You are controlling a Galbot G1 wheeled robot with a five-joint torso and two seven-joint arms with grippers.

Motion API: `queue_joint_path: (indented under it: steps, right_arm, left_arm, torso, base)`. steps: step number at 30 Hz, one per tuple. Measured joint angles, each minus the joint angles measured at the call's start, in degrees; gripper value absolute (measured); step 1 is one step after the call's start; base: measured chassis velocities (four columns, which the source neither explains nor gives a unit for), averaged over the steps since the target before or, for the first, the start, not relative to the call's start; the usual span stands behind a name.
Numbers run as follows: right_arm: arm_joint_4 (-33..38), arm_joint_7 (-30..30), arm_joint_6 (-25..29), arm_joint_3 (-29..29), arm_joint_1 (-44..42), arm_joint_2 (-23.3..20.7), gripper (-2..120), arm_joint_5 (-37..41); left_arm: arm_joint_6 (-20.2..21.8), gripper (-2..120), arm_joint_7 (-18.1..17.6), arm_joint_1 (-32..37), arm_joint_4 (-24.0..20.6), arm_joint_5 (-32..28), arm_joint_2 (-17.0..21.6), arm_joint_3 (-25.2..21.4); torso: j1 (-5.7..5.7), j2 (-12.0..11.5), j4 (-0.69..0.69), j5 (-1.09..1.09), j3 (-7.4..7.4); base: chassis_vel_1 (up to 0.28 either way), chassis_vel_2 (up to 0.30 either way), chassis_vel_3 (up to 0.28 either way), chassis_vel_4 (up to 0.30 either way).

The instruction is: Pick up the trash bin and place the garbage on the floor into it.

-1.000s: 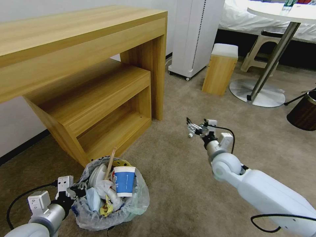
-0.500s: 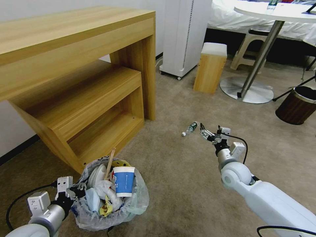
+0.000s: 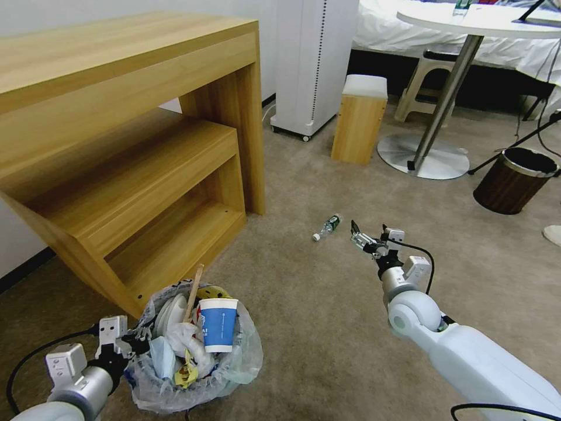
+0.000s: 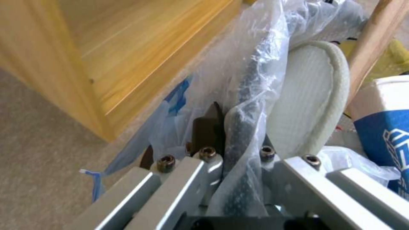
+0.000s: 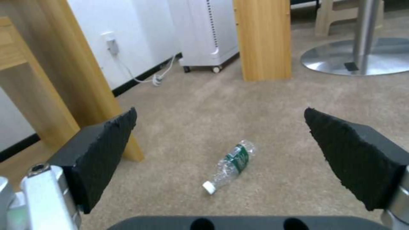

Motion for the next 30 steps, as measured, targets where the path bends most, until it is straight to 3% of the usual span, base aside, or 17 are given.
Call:
queue_joint_path:
  steps: [30]
  right_arm:
    - [1.3,-2.6,1.1,4.5,-5.1,0.1,100,-1.7]
  left_arm:
    - [-0.2,1,0.2,0.7,-1.0,0.5,-0.1,0.2]
  torso:
    - [0.00,0.0,0.00,0.00,0.00]
  base:
    - [-0.002,-0.004,-0.002,-0.002]
